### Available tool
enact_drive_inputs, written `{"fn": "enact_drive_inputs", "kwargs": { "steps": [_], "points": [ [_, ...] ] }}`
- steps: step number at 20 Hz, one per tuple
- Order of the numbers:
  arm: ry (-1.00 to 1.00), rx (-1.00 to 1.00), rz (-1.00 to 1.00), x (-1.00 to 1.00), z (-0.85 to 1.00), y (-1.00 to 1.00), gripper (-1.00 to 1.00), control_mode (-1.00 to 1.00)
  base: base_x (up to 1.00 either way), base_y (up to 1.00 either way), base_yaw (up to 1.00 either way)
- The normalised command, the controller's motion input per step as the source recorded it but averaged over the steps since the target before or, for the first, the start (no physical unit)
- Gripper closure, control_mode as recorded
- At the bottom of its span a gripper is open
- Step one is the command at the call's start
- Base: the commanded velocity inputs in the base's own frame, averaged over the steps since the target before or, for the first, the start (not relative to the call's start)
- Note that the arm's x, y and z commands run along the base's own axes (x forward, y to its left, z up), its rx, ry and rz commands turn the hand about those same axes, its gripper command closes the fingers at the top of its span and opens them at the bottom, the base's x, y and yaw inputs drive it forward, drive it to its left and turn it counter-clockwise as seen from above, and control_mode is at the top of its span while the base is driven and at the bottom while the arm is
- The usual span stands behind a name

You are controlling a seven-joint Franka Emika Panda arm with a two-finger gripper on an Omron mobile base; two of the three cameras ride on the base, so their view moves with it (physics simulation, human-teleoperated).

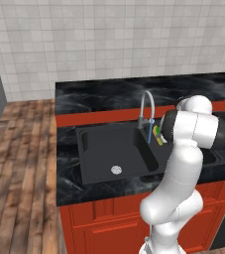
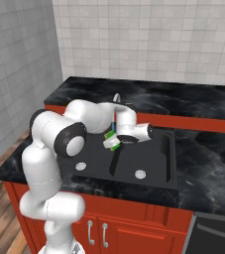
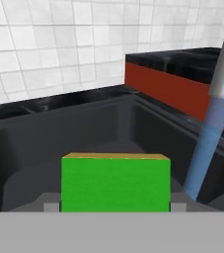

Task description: Soak the sponge with water for a few seconds and then drop it inside the sink.

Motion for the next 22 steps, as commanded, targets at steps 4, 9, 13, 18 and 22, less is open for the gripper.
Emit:
{"fn": "enact_drive_inputs", "kwargs": {
  "steps": [4,9,13,18,22],
  "points": [
    [-0.03,0.0,0.0,0.23,-0.18,0.0,1.0,-1.0,0.0,0.0,0.0],
    [-0.03,0.0,0.0,0.25,-0.16,0.0,1.0,-1.0,0.0,0.0,0.0],
    [-0.04,0.0,0.0,0.27,-0.14,0.0,1.0,-1.0,0.0,0.0,0.0],
    [-0.04,0.0,0.0,0.34,-0.13,0.0,1.0,-1.0,0.0,0.0,0.0],
    [-0.03,0.0,0.0,0.31,-0.08,0.0,1.0,-1.0,0.0,0.0,0.0]
  ]
}}
